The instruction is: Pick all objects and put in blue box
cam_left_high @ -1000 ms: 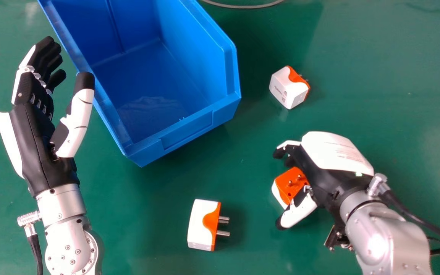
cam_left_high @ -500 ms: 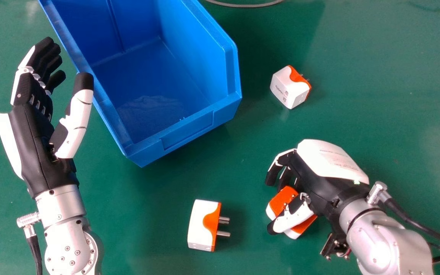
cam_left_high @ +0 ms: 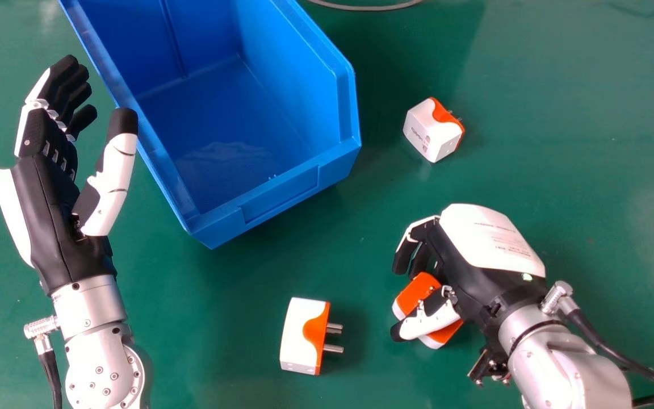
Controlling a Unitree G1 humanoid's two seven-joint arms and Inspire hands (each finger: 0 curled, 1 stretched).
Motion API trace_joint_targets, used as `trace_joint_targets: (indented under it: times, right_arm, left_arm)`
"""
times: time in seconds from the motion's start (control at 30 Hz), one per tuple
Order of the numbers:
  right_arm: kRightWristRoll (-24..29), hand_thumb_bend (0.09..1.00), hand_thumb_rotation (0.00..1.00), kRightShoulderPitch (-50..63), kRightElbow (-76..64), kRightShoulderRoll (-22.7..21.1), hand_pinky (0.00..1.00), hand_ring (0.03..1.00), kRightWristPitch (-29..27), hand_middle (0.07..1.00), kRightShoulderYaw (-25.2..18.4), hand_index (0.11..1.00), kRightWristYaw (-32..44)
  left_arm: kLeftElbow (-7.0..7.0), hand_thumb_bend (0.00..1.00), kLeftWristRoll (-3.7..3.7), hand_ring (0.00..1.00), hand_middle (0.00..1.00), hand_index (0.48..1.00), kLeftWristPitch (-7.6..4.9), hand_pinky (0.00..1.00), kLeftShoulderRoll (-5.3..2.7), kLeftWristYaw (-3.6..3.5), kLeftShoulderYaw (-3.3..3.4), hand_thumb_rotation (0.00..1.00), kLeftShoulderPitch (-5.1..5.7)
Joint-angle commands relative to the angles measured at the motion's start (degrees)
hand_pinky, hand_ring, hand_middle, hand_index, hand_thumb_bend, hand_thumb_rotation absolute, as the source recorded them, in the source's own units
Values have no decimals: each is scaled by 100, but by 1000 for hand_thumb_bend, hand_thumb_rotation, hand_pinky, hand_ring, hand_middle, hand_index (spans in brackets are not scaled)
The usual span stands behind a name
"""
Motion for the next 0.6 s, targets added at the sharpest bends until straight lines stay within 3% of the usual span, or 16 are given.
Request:
trace_joint_targets:
  times: [0.0,0.57]
  right_arm:
    - [99,507,2,-63,-85,35,285,406,-71,521,-61,516,-146]
    - [789,497,0,-1,25,156,296,415,-771,504,-325,517,-1191]
  left_arm:
    - [-96,686,16,818,817,785,-37,797,26,-13,-14,470,-33]
    - [-67,683,49,820,820,789,-49,801,9,12,-27,468,-93]
